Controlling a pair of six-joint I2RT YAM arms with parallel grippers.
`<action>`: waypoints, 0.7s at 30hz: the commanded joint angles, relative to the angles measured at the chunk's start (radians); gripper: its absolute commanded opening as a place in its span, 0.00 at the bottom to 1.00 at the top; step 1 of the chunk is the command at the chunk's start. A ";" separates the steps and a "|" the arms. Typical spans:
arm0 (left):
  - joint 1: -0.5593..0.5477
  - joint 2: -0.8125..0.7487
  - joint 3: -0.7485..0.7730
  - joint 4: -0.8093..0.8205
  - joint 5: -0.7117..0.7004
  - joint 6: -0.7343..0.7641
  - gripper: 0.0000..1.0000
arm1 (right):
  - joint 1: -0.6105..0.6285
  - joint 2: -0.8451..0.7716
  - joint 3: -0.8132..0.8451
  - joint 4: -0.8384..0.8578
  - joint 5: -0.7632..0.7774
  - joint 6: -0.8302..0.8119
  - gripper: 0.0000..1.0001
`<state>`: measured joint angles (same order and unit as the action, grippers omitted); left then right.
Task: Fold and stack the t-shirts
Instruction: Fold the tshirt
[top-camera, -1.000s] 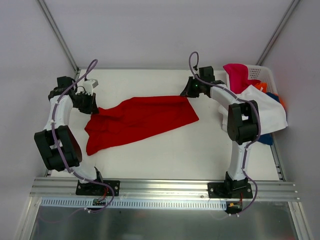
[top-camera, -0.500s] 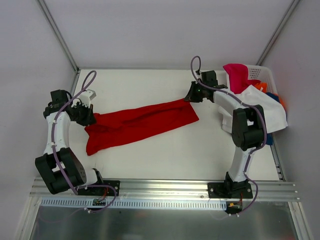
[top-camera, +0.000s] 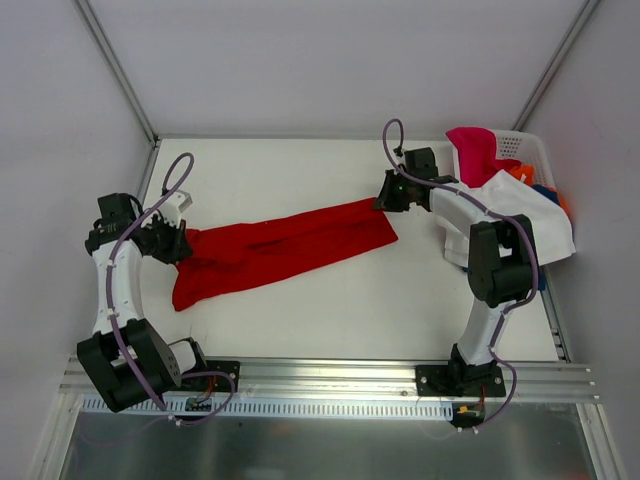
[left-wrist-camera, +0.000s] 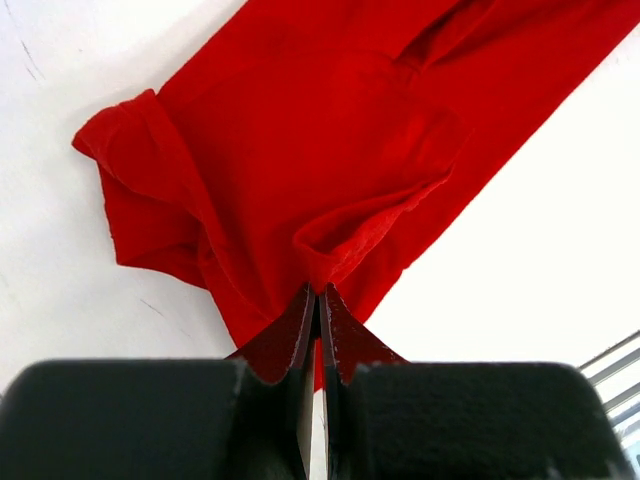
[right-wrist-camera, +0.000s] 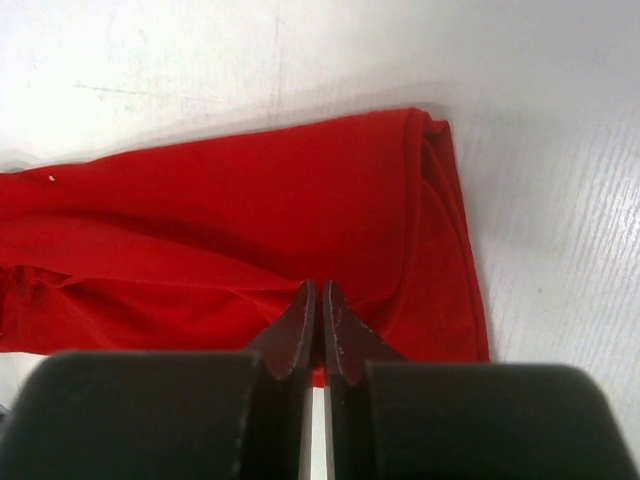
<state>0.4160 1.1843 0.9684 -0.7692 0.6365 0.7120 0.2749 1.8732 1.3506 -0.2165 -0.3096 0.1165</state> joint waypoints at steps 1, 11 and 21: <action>0.021 -0.035 -0.034 -0.033 0.045 0.041 0.00 | 0.000 -0.057 -0.013 0.000 0.023 -0.025 0.01; 0.072 -0.032 -0.014 -0.042 0.072 0.024 0.00 | 0.001 -0.046 -0.028 0.000 0.033 -0.032 0.00; 0.087 -0.069 -0.060 -0.059 0.094 0.049 0.00 | -0.003 -0.052 -0.056 0.002 0.061 -0.046 0.01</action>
<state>0.4877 1.1469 0.9260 -0.8005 0.6811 0.7235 0.2745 1.8732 1.3041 -0.2184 -0.2729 0.0948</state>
